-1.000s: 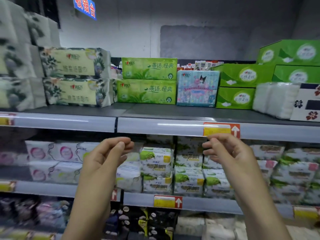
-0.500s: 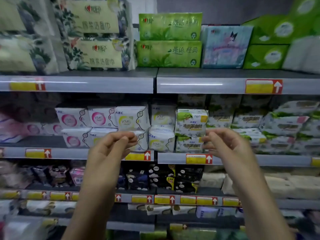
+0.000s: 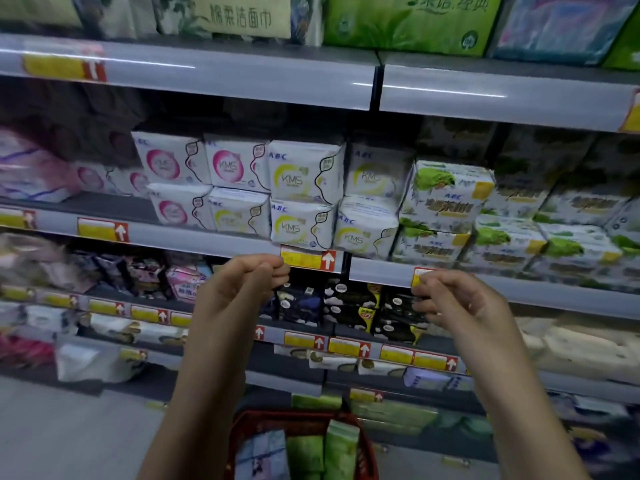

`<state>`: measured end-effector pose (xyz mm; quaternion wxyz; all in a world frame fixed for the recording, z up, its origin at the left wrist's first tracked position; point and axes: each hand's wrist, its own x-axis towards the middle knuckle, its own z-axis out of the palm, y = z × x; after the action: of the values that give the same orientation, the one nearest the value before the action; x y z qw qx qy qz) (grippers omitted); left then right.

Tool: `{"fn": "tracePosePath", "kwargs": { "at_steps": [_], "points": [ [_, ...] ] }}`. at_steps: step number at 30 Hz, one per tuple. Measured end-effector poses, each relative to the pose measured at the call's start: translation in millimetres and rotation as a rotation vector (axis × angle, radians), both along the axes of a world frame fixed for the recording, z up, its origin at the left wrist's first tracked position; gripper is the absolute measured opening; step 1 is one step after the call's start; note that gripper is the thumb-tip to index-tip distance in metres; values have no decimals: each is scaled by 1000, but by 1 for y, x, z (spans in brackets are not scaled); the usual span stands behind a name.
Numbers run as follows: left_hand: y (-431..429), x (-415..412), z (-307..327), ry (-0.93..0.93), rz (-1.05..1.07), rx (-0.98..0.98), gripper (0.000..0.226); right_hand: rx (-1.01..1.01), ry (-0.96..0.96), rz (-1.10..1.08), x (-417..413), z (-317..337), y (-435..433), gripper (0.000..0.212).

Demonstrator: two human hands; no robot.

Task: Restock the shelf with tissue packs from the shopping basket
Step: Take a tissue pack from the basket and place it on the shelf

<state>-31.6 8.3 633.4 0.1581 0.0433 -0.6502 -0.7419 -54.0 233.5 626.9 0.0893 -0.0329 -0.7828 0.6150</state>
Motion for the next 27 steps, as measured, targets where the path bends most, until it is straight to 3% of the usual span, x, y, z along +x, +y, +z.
{"fn": "tracePosePath", "kwargs": {
  "at_steps": [10, 16, 24, 27],
  "points": [
    [-22, 4, -37, -102, -2, 7, 10, 35, -96, 52, 4, -41, -24, 17],
    [-50, 0, -64, -210, -44, -41, 20, 49, -178, -14, 13, -79, -53, 14],
    [-103, -8, -107, -270, -154, -172, 13, 11, -249, -89, 22, -139, -105, 18],
    [-113, -11, -131, -294, -163, -163, 20, 31, -258, -98, 19, -160, -112, 18]
  ]
}}
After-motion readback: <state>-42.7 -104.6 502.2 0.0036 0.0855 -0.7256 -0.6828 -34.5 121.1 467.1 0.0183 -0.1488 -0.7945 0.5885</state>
